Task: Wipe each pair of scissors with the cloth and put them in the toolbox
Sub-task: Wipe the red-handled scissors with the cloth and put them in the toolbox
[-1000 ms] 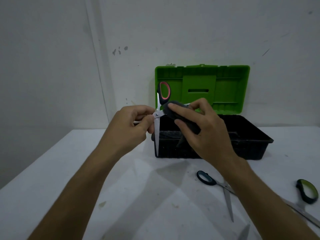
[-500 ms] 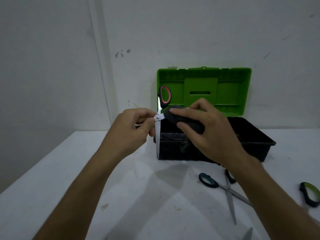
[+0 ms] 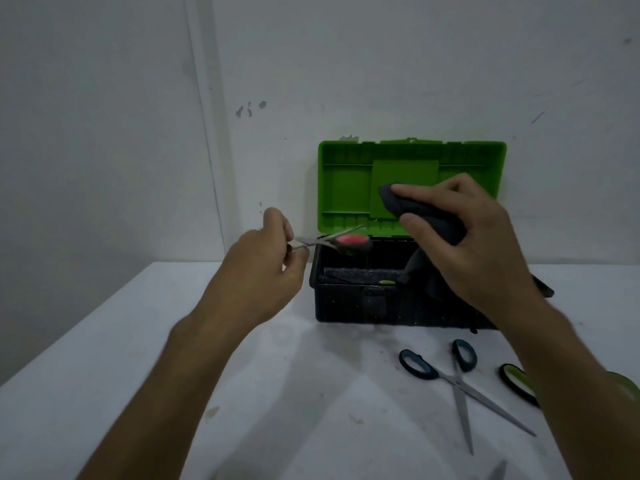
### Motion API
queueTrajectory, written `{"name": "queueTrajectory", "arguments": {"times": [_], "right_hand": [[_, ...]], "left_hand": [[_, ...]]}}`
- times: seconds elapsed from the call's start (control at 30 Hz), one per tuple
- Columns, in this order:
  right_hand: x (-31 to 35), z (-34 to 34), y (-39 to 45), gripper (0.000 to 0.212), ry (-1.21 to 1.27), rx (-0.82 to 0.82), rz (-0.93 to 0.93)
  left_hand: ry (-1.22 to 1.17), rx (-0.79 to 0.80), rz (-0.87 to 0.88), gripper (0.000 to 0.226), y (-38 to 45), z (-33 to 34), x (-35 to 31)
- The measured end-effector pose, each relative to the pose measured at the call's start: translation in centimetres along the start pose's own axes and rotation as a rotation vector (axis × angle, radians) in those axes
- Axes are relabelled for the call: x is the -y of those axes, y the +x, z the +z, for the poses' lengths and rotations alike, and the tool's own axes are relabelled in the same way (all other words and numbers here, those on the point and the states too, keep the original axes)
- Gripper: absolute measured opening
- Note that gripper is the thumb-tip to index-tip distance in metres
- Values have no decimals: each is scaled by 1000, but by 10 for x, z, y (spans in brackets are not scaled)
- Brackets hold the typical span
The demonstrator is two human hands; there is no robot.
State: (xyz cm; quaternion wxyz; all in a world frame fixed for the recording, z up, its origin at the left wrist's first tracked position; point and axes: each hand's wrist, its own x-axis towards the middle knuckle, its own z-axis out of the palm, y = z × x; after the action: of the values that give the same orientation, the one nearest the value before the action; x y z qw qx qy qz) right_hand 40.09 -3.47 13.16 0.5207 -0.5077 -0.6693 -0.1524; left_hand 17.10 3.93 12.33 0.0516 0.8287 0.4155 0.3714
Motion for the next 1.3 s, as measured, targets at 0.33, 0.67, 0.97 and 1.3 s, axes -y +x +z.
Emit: {"name": "queueTrajectory", "arguments": {"times": [0.33,0.67,0.97,1.3], "right_hand": [[6,42,-18,36,-69,192,-78],[-16,33,-13,32,-175,20,40],[0,49,-21,34,-68,95,-5],[-12,37,-23,37,-72,170,-51]], "left_hand": [[-140,36,-12,7,4,11,2],[-253,-37,-71,19,4,20,3],[-260,-38,-219,24,4,17,2],[-303,-9,-194,20,2,26,-5]]}}
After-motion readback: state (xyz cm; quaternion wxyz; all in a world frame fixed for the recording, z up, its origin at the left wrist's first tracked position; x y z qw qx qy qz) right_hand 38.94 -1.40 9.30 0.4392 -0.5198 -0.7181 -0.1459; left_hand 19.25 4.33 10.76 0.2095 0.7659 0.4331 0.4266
